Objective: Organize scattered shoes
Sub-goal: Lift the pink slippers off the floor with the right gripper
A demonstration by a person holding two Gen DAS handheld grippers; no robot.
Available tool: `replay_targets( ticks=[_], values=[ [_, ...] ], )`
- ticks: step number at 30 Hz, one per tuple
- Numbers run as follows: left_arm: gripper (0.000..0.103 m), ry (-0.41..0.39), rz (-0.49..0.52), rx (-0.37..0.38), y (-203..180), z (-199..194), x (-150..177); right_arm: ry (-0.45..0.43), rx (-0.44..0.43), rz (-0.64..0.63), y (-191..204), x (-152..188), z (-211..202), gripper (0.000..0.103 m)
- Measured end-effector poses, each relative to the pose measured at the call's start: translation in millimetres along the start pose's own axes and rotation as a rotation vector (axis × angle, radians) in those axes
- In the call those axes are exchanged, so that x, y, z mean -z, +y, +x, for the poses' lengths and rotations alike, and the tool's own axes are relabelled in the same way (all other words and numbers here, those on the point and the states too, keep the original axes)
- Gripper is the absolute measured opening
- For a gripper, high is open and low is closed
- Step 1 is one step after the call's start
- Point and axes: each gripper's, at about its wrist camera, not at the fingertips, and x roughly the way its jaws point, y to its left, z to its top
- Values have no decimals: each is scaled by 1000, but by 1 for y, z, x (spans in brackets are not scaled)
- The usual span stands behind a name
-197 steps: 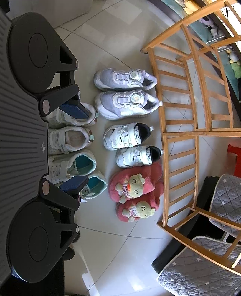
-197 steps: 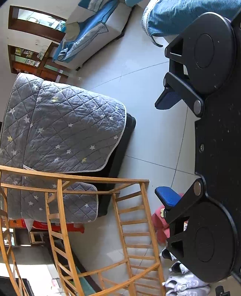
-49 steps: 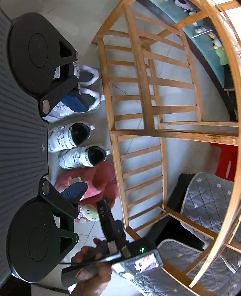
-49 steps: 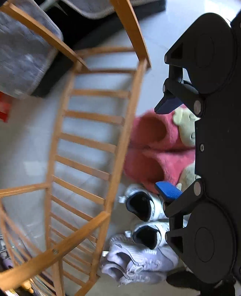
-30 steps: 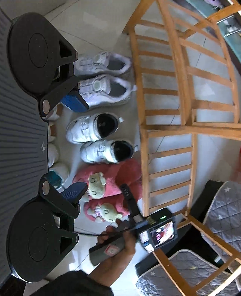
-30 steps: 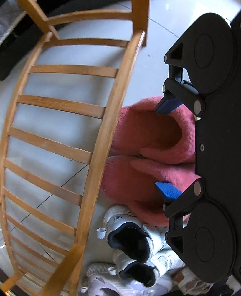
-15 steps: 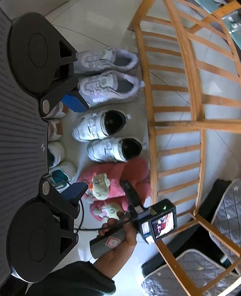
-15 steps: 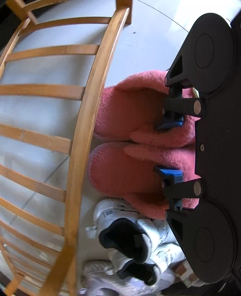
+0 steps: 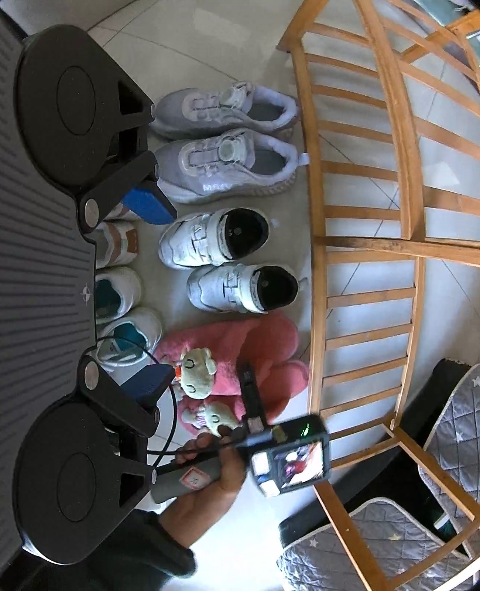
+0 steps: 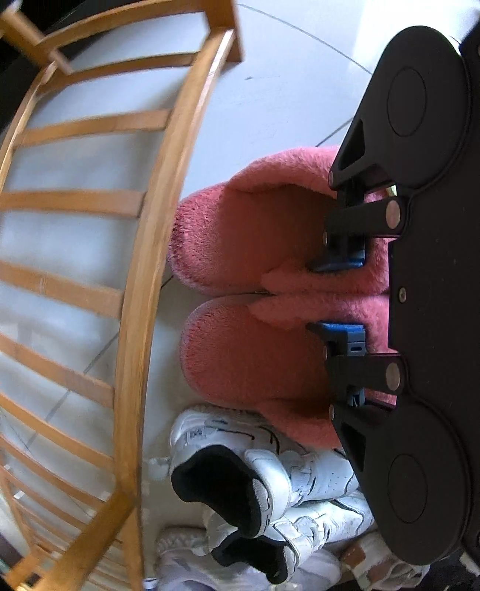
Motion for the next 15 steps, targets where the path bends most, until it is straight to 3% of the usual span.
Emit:
replay_targets(
  ticks=[15],
  values=[
    [83, 19, 18, 44, -18, 1, 2, -134, 13, 164, -49, 56, -19, 25]
  ],
)
